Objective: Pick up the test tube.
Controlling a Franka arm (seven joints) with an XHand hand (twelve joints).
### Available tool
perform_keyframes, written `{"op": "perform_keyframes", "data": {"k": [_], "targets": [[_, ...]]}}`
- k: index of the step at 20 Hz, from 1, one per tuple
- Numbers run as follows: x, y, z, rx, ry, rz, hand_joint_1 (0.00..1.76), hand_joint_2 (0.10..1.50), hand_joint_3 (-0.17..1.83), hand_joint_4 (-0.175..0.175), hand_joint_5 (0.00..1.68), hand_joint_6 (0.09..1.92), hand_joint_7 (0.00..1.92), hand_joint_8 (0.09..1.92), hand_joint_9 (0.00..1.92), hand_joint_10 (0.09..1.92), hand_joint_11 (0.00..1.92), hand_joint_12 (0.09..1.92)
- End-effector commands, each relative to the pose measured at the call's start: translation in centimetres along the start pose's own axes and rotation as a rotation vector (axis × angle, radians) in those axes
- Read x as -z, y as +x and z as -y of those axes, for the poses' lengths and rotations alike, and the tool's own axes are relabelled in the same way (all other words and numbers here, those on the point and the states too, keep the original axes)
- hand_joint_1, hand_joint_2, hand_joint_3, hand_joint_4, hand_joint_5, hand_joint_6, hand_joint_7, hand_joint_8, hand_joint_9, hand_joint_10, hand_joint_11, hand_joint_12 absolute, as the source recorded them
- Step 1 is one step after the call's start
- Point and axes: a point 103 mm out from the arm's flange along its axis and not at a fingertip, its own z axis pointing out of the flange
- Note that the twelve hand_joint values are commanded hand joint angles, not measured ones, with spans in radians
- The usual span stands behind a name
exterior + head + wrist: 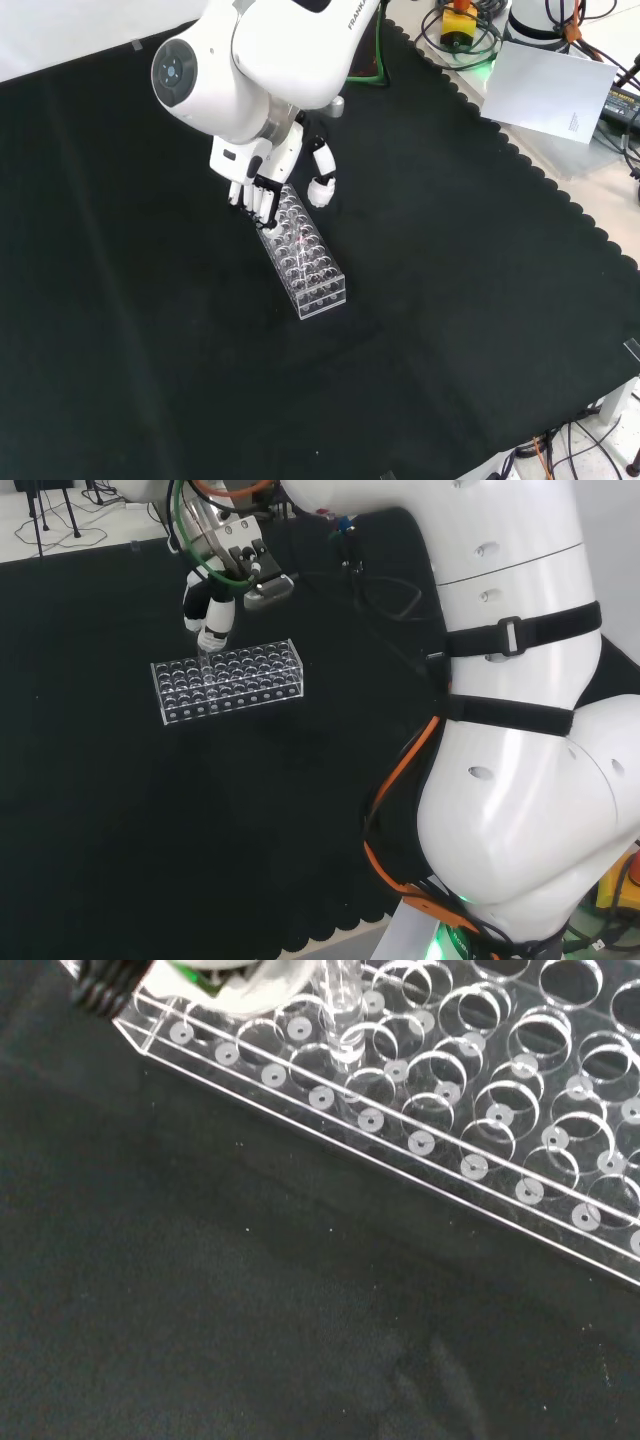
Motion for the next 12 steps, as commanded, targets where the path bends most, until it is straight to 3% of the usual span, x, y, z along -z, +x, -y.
{"op": "perform_keyframes", "data": {"k": [1,7,12], "targets": [[-0.3,0.4,-0.4,0.005,0.005,-0.013,0.90,0.66,0.72,-0.162,0.32,0.72,0.60,0.92,0.49,0.94,0.25,1.49],[0.3,1.2,-1.1,0.002,-0.016,-0.040,0.91,0.66,0.73,-0.164,0.33,0.73,0.63,0.93,0.51,0.94,0.26,1.49],[0.8,1.5,-1.4,-0.028,-0.049,-0.034,0.96,0.64,0.74,-0.175,0.40,0.82,0.77,0.92,0.63,0.90,0.33,1.46]]}}
